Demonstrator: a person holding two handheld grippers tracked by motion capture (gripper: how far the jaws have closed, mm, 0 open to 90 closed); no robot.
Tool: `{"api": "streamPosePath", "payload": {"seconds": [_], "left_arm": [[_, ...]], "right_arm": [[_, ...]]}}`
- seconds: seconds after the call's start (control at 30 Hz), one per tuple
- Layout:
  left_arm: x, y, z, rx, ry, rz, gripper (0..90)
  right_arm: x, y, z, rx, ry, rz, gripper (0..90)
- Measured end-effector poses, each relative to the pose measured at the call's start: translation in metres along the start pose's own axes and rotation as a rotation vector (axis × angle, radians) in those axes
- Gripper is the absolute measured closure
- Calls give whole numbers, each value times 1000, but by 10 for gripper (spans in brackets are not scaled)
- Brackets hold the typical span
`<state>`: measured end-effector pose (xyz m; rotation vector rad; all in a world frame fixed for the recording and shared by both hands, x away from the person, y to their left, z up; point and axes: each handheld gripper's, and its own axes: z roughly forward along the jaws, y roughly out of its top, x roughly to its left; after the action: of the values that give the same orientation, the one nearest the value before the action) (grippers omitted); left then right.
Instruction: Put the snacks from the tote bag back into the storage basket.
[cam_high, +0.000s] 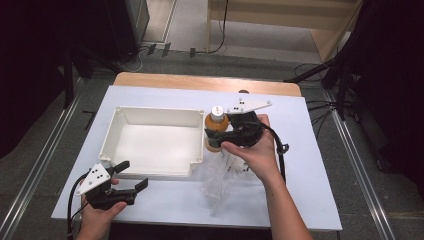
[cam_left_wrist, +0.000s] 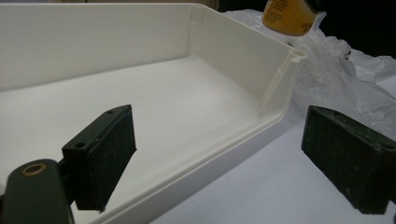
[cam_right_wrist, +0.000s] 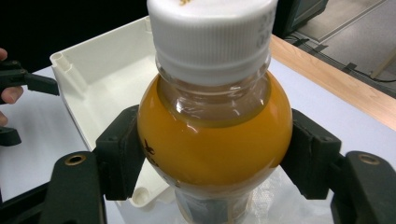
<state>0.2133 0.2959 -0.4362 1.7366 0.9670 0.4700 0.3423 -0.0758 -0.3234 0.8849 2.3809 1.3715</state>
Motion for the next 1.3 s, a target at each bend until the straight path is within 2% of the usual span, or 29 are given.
{"api": "streamPosePath", "payload": {"seconds": [0.63,1.3], "left_arm": [[7,-2,-3,2,26,-29,85],[7,-3,-2,14,36,-19,85]], "right_arm": [[6,15,18,1,12,-13,310],[12,24,35,7,19,-12,309]]}}
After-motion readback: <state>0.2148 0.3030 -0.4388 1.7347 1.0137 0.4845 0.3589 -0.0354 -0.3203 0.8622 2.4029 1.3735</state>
